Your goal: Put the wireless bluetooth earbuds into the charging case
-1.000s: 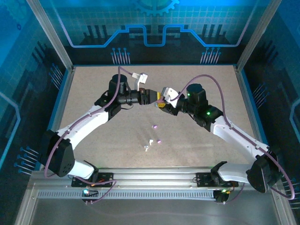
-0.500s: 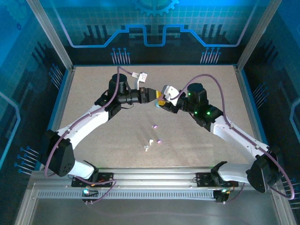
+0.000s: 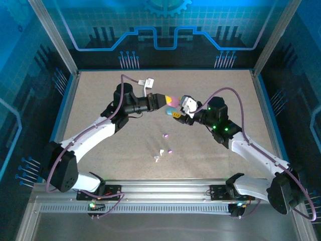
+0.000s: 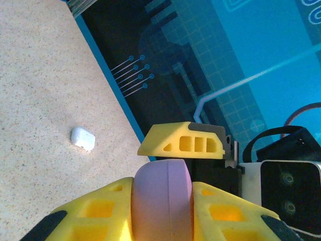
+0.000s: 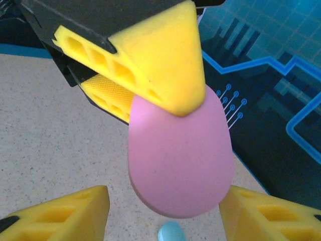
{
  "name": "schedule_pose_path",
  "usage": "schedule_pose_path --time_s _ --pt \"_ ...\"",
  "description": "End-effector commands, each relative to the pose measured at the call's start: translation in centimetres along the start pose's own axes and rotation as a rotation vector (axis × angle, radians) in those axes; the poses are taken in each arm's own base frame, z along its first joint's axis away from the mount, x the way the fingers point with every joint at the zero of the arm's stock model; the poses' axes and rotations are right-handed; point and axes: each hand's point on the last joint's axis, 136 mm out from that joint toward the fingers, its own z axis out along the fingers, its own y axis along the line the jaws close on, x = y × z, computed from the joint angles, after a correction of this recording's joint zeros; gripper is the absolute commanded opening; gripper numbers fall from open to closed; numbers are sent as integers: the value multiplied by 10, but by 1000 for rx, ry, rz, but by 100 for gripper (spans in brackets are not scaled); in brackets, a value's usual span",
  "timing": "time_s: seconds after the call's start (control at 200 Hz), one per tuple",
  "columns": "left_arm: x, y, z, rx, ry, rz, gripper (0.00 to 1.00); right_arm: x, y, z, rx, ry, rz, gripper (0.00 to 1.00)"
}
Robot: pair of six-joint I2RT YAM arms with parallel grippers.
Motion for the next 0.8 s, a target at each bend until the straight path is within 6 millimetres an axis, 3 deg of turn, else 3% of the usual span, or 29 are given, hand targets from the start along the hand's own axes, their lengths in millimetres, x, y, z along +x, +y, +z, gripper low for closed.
schedule_pose_path --time_s 0.0,0.285,0.5,0.795 --pt "-6 -20 -7 44 -41 24 11 -29 -10 -8 16 -117 2 58" --pt "-6 -22 -9 40 -44 28 11 -44 -24 -10 65 -161 7 53" --pt "-6 -22 -11 28 -48 34 12 -50 -20 -11 37 -188 2 49" --pt "-6 -20 -11 17 -49 31 12 -53 -20 -11 34 -202 -1 51"
